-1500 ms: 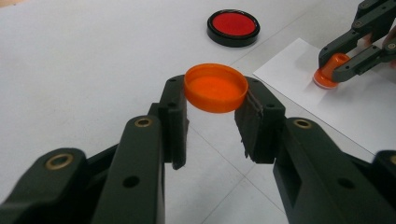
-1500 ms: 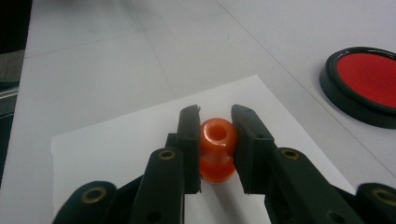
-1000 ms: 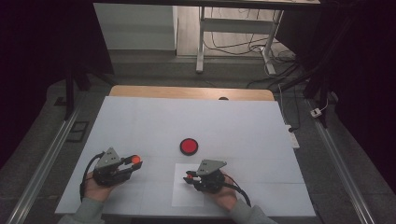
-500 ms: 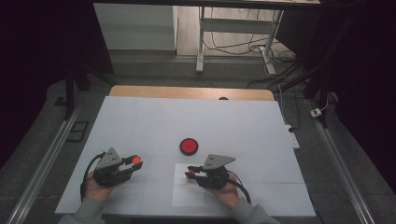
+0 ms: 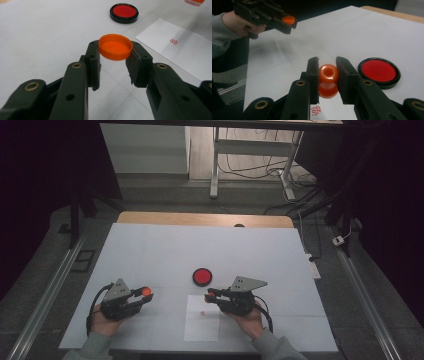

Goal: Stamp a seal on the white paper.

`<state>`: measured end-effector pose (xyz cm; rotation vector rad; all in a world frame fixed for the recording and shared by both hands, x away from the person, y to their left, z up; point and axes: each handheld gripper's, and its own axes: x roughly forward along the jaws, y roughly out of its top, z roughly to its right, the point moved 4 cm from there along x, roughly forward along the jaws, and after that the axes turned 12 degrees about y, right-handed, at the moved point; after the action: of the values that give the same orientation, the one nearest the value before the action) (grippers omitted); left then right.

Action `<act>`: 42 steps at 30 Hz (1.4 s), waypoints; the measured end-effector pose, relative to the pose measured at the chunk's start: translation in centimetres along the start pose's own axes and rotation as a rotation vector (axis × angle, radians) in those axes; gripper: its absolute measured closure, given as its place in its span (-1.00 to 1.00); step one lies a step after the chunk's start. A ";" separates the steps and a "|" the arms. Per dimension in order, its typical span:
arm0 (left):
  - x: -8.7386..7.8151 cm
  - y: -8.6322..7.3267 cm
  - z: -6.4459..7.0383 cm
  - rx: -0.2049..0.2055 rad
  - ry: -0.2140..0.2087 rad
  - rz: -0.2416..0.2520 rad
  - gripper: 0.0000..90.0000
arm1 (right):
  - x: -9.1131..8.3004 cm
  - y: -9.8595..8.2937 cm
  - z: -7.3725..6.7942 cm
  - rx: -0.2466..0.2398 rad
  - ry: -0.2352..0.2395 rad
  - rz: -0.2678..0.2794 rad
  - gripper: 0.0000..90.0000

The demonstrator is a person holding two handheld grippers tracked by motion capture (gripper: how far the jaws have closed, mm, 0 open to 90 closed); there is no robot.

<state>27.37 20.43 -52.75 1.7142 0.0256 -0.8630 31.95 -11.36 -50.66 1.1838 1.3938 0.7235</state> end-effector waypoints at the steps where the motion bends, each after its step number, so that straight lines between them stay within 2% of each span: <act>1: 0.0 0.0 0.0 0.000 0.000 0.000 0.43 | -0.2 0.1 0.1 0.003 -0.001 0.009 0.61; 10: 0.1 -0.1 0.1 0.002 -0.005 -0.006 0.43 | -1.3 1.0 0.5 0.002 -0.004 0.058 0.61; 19: 0.2 -0.1 0.2 0.003 -0.005 -0.008 0.43 | -2.8 2.1 0.9 -0.006 -0.032 0.112 0.61; 27: 0.2 -0.1 0.1 0.004 -0.007 -0.009 0.43 | -3.5 2.8 0.9 -0.012 -0.045 0.141 0.61; 42: 0.3 -0.1 0.2 0.006 -0.010 -0.008 0.43 | -3.6 2.9 1.0 -0.007 -0.043 0.148 0.61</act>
<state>27.45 20.16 -53.02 1.7159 0.0232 -0.8786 33.20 -14.04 -46.95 1.2996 1.2770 0.8010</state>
